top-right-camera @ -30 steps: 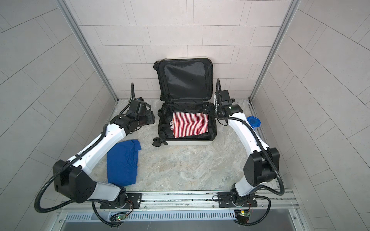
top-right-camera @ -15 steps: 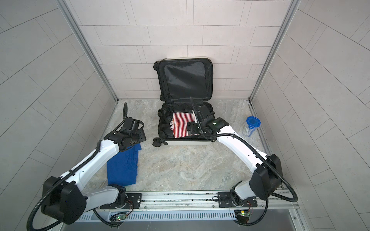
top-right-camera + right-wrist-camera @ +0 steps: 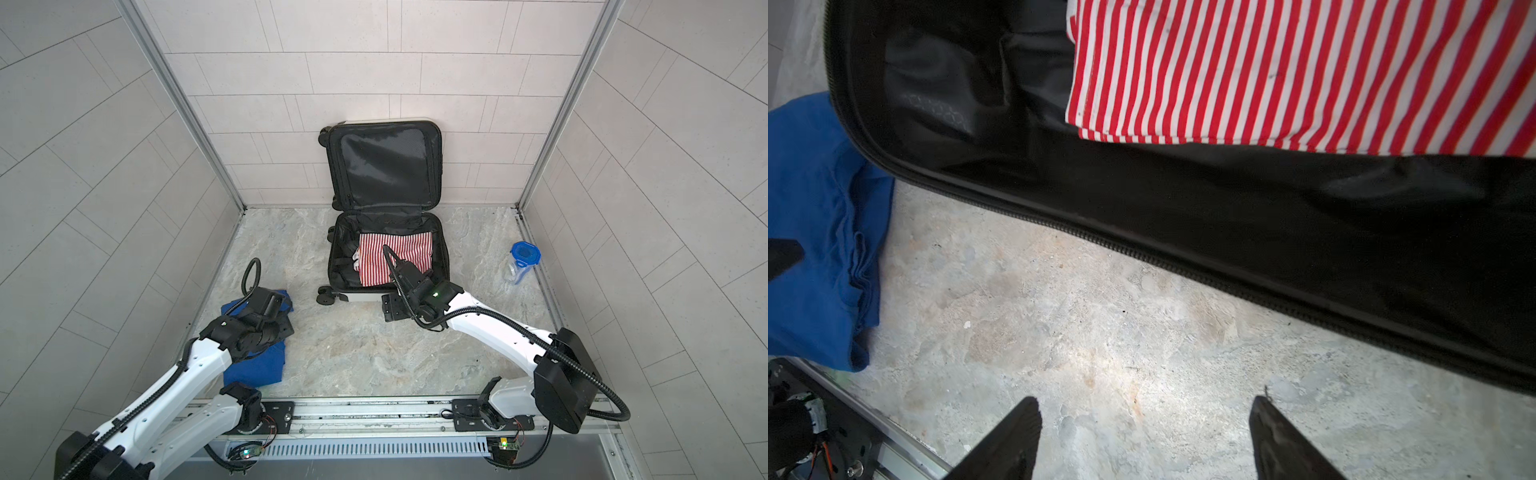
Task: Pack the luggage
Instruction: 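Move the left gripper to the blue T-shirt while the right gripper withdraws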
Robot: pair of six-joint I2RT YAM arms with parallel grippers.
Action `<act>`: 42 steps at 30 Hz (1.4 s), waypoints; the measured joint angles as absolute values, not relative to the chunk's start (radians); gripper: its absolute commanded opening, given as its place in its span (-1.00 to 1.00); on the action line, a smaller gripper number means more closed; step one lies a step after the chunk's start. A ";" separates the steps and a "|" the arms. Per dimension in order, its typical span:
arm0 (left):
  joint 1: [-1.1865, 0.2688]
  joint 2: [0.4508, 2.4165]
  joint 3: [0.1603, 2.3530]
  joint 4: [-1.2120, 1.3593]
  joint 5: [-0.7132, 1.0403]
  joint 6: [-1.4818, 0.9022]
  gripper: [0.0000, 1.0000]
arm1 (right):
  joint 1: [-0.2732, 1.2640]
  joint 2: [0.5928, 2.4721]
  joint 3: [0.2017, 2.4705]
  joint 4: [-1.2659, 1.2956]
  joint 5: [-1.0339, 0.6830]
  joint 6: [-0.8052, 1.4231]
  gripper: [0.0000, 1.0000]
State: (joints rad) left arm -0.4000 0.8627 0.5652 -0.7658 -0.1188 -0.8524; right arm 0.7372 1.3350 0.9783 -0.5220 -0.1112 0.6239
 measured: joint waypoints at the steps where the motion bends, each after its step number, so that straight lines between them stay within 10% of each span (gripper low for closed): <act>1: -0.424 0.856 0.537 -0.770 -0.124 -0.873 0.09 | 0.738 1.334 0.978 -0.516 -0.111 0.629 0.61; 10: -0.513 0.831 0.395 -0.781 -0.150 -0.987 0.06 | 0.753 1.334 0.993 -0.496 -0.111 0.646 0.60; 24: -0.524 0.908 0.381 -0.717 -0.154 -0.961 -0.98 | 0.754 1.335 1.002 -0.498 -0.104 0.653 0.57; 42: -0.766 0.899 0.382 -0.479 0.066 -1.007 -1.00 | 0.754 1.330 1.002 -0.530 -0.056 0.673 0.53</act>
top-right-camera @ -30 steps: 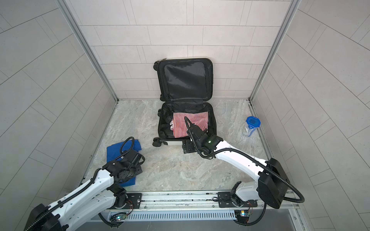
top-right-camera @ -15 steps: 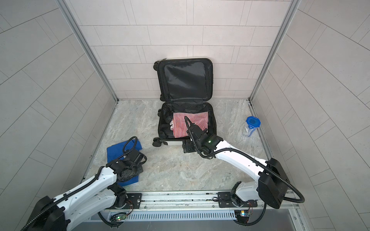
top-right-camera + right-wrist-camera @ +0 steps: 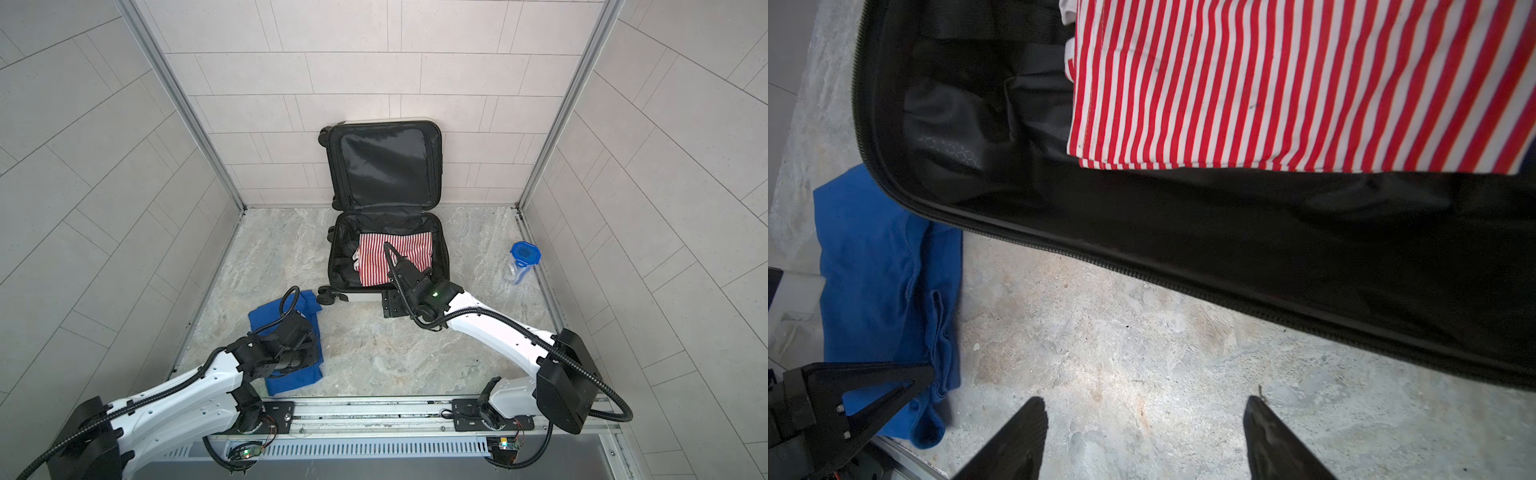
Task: Pack the luggage
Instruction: 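Move the left gripper to the blue T-shirt while the right gripper withdraws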
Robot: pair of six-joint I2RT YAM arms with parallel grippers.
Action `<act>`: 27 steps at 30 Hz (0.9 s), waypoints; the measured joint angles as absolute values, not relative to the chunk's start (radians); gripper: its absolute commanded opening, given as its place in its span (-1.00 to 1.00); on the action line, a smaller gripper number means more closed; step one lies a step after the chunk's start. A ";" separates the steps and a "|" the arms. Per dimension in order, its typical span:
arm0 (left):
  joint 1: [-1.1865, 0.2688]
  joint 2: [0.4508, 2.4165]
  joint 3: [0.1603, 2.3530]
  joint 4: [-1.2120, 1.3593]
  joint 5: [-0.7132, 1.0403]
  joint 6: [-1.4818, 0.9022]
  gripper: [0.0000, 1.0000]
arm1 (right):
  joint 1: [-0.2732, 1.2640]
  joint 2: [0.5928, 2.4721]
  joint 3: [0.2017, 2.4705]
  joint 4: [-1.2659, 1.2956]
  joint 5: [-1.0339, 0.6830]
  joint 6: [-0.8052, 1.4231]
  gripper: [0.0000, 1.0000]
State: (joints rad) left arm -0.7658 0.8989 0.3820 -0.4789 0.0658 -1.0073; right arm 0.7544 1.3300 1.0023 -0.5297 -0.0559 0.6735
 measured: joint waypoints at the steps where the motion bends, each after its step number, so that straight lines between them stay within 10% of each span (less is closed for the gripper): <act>1: -0.777 0.917 0.388 -0.456 0.078 -1.009 -1.00 | 0.754 1.327 1.002 -0.531 -0.052 0.675 0.53; 27: -1.058 1.640 0.852 0.033 0.300 -0.923 -0.99 | 0.508 0.936 0.866 -0.672 -0.008 0.671 0.65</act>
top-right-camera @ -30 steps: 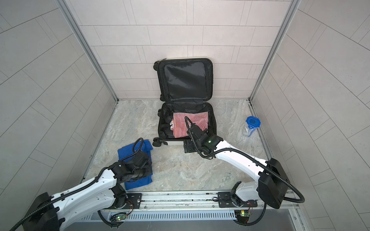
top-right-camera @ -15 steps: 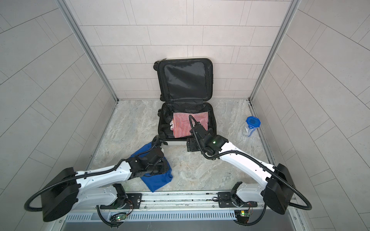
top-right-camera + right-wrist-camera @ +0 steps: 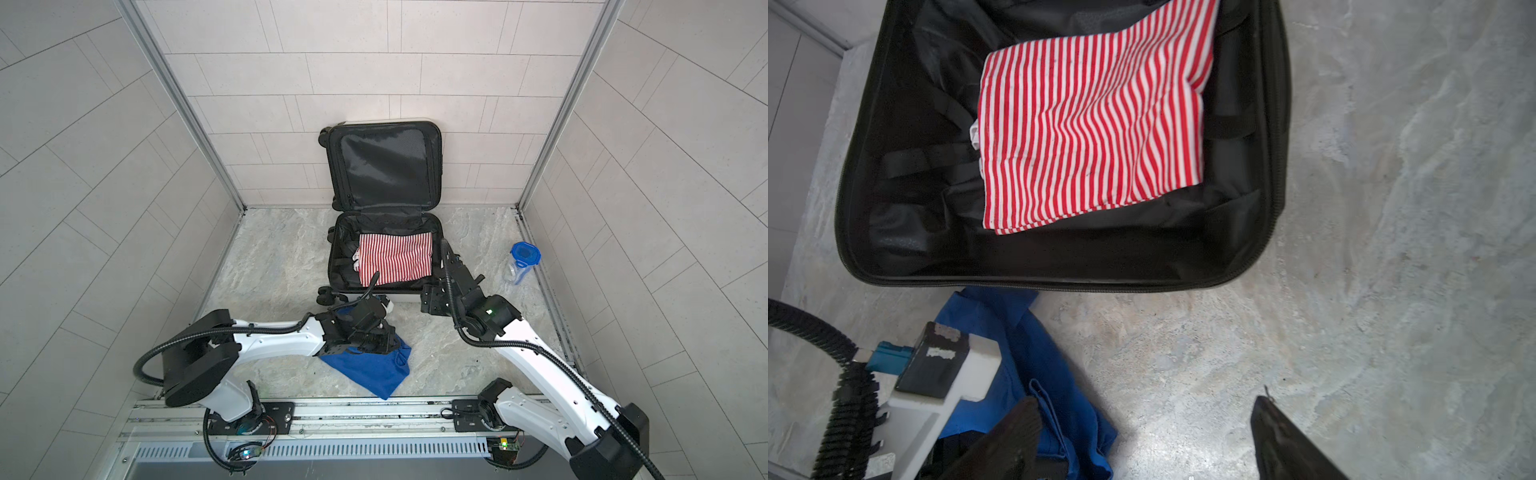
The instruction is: Pack the luggage
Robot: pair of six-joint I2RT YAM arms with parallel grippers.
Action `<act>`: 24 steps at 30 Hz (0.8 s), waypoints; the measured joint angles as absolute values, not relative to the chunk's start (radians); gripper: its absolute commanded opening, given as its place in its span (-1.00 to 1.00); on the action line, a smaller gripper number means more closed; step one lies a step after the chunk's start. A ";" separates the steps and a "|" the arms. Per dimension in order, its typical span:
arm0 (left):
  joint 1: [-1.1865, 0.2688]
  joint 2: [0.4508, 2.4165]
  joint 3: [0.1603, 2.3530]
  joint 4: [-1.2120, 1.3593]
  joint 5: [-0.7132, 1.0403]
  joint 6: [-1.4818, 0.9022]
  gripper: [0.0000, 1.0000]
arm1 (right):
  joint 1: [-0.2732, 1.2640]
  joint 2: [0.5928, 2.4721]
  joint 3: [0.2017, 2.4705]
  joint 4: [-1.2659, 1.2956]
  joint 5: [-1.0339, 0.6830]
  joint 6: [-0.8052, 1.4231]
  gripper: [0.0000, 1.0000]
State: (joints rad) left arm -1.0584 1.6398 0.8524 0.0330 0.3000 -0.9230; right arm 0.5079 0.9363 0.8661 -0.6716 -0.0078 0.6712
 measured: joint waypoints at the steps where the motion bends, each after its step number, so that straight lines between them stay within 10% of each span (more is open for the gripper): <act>1: -1.062 1.667 0.878 0.042 0.307 -0.921 -0.98 | 0.486 0.915 0.862 -0.685 -0.010 0.669 0.65; 24: -1.069 1.783 1.106 0.144 0.253 -0.839 0.12 | 0.336 0.737 0.854 -0.842 -0.046 0.636 0.73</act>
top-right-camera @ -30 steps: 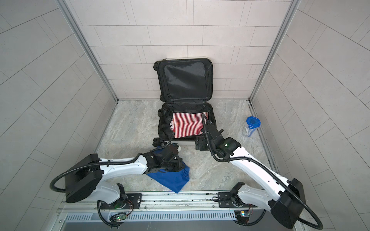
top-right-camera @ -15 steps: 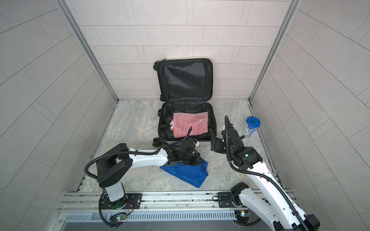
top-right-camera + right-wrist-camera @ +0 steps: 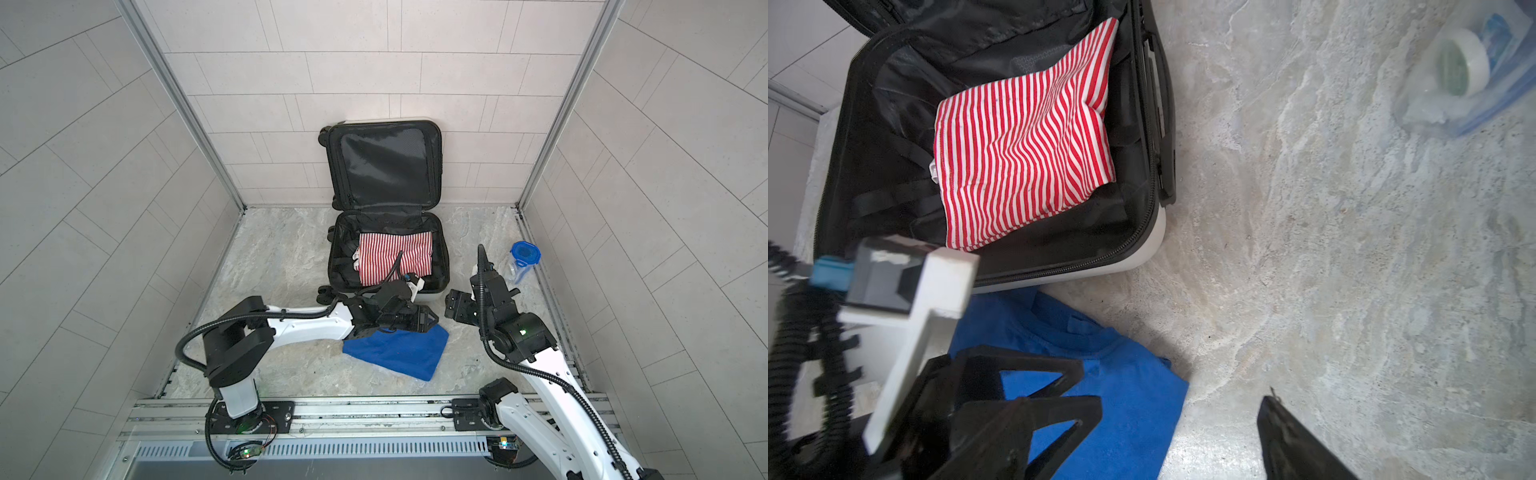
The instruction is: Pack the luggage
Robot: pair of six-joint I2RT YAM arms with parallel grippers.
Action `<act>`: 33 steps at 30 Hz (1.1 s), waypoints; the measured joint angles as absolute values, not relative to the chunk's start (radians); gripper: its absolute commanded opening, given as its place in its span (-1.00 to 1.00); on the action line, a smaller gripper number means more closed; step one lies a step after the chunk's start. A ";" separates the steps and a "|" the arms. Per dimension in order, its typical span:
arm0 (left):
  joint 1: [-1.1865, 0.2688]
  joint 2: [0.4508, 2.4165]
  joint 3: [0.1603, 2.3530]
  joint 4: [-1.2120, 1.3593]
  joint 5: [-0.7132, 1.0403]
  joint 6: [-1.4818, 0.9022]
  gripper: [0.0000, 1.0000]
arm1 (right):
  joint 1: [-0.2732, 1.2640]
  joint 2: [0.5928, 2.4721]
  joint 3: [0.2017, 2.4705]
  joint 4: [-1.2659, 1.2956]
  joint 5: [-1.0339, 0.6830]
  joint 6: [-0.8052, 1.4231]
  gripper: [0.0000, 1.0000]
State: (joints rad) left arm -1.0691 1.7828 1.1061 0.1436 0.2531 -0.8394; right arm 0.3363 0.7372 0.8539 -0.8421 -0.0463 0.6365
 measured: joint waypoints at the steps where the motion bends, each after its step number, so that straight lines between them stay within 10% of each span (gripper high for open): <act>1: -1.069 1.750 1.094 0.122 0.237 -0.825 0.12 | 0.333 0.734 0.854 -0.843 -0.049 0.636 0.73; 17: -0.994 1.296 0.889 -0.193 -0.011 -0.657 0.39 | 0.332 0.760 0.735 -0.752 -0.208 0.695 0.69; 33: -0.776 1.196 0.620 -0.229 0.150 -0.699 0.47 | 0.504 0.809 0.477 -0.603 -0.245 0.870 0.72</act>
State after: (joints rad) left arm -0.7765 1.1965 0.6201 -0.2291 0.1501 -0.6987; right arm 0.5041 0.8085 0.4770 -0.6029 -0.2451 0.8696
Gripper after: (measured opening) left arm 0.732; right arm 0.853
